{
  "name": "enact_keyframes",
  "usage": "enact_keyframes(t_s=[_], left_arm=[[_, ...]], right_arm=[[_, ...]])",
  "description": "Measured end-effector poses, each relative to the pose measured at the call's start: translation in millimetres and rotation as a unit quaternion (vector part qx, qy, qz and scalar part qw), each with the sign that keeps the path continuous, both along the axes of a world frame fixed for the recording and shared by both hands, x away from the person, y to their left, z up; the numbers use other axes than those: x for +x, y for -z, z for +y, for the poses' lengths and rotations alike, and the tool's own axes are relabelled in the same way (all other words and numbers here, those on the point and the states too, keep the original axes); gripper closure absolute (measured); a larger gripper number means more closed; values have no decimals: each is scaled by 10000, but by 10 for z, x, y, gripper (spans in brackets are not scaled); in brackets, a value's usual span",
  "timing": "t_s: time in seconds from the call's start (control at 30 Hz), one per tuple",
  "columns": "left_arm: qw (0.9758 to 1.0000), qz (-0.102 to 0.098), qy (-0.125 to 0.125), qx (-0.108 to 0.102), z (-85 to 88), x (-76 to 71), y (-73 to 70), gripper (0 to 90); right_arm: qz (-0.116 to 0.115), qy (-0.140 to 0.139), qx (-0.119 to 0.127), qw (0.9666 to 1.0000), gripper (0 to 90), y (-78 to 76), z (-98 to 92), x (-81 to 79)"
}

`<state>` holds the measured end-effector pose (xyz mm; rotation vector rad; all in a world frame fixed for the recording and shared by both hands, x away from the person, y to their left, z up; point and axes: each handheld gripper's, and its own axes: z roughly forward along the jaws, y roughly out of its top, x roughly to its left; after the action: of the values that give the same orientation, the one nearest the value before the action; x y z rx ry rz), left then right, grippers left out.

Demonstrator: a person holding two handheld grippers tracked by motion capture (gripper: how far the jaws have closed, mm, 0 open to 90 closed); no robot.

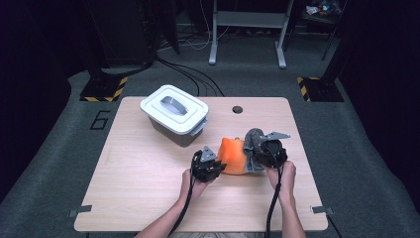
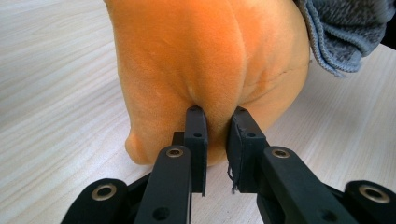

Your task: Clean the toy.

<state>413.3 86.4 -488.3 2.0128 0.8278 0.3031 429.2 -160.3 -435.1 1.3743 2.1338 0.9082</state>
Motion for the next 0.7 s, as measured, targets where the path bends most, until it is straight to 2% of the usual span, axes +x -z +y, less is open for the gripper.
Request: enact_keyframes(t_s=[0.2, 0.43, 0.57, 0.67, 0.7], left_arm=[[10000, 7, -10, -18, -2, -7, 6, 790], [10000, 24, -8, -19, 7, -6, 16, 790], [10000, 32, -10, -19, 14, -4, 19, 791], [10000, 20, -36, -22, 18, -6, 18, 790], [10000, 5, -16, 12, 23, -7, 16, 790]], right_arm=[[205, 208, -20, 9996, 688, 158, -114, 27], [678, 349, -98, 9970, 686, 437, -211, 123], [1037, 402, -103, 9937, 687, 594, -184, 165], [973, 400, -100, 9944, 692, 570, -198, 170], [868, 401, -126, 9953, 691, 540, -221, 170]])
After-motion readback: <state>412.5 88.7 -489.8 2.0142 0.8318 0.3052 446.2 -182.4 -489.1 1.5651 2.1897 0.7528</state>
